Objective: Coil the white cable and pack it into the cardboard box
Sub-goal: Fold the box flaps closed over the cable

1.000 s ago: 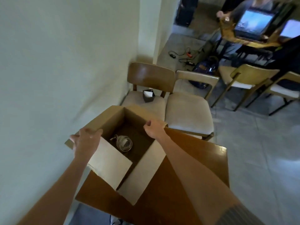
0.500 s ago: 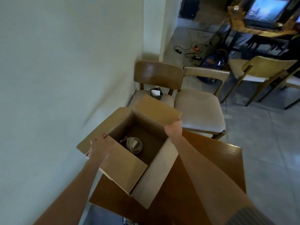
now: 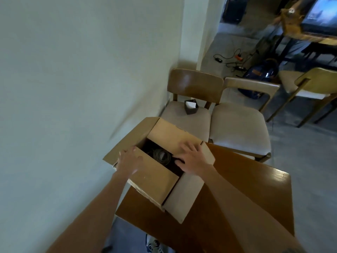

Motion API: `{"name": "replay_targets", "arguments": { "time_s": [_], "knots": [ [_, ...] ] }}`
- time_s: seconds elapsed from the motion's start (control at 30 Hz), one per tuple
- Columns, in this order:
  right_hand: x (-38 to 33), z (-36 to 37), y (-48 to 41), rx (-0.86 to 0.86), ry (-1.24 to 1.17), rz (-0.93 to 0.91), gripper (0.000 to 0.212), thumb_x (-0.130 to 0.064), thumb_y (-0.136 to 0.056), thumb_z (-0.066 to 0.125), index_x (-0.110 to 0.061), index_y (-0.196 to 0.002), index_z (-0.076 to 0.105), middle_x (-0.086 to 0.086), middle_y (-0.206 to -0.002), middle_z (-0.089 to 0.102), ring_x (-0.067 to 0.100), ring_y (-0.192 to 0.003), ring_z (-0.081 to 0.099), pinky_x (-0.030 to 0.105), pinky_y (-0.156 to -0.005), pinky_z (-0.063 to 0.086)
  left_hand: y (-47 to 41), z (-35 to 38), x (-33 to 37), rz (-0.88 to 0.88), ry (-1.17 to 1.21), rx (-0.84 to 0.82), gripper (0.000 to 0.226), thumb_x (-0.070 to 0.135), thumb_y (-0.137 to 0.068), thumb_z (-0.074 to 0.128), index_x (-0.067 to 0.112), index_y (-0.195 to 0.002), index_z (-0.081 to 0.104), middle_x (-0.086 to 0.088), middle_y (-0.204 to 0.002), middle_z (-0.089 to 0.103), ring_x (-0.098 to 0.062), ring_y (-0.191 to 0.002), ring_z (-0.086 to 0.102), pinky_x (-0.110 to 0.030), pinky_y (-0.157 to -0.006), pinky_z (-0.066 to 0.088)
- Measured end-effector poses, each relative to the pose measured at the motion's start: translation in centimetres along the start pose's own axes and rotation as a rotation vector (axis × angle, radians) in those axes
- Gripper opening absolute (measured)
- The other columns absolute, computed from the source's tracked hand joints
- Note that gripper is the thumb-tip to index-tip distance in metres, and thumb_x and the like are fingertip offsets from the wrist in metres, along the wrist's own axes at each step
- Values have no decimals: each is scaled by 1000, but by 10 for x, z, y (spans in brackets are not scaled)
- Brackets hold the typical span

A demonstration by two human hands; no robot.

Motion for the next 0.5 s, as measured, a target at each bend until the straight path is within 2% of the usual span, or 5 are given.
{"name": "replay_targets", "arguments": {
  "time_s": [0.13,0.23,0.3,0.4,0.5],
  "knots": [
    [-13,2,-4,71,-5,73,73,-80,-90,30,-39,-149,43,1,-168,23,33,-154,15,65,-120,12,9,-14,-10,-33,-65,82,53,20,-96,53,30,-148,46,-16,-146,37,-39,-136,36,-50,-102,44],
    [-25,-4,-11,56,-52,79,88,-89,-81,22,-42,-155,31,4,-170,18,36,-154,14,66,-118,15,10,-21,-22,-104,-122,138,46,34,-101,52,28,-146,50,-17,-141,40,-40,-133,37,-50,-107,40],
    [-32,-6,-14,-5,-144,98,95,-93,-78,18,-42,-158,23,4,-172,9,37,-156,8,68,-119,10,8,-19,-29,-168,-82,109,53,45,-98,55,27,-147,49,-19,-144,37,-41,-134,36,-50,-111,37],
    [-44,-8,-16,-38,-143,88,101,-95,-76,30,-43,-161,11,7,-173,1,40,-156,2,72,-119,6,3,-16,-39,-248,5,105,61,55,-91,61,32,-145,48,-22,-148,36,-44,-134,40,-51,-110,36],
    [-50,-7,-17,-64,-105,82,113,-99,-67,39,-44,-161,7,10,-173,0,44,-156,1,76,-116,7,-3,-11,-47,-285,265,75,65,47,-87,69,23,-144,49,-19,-133,56,-37,-129,47,-40,-102,44]
  ]
}}
Point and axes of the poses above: each hand's wrist, its own y-axis away from the middle knuckle, its own z-axis out of the palm, x = y × z, the point moved 6 cm from there along -y, towards the middle knuckle
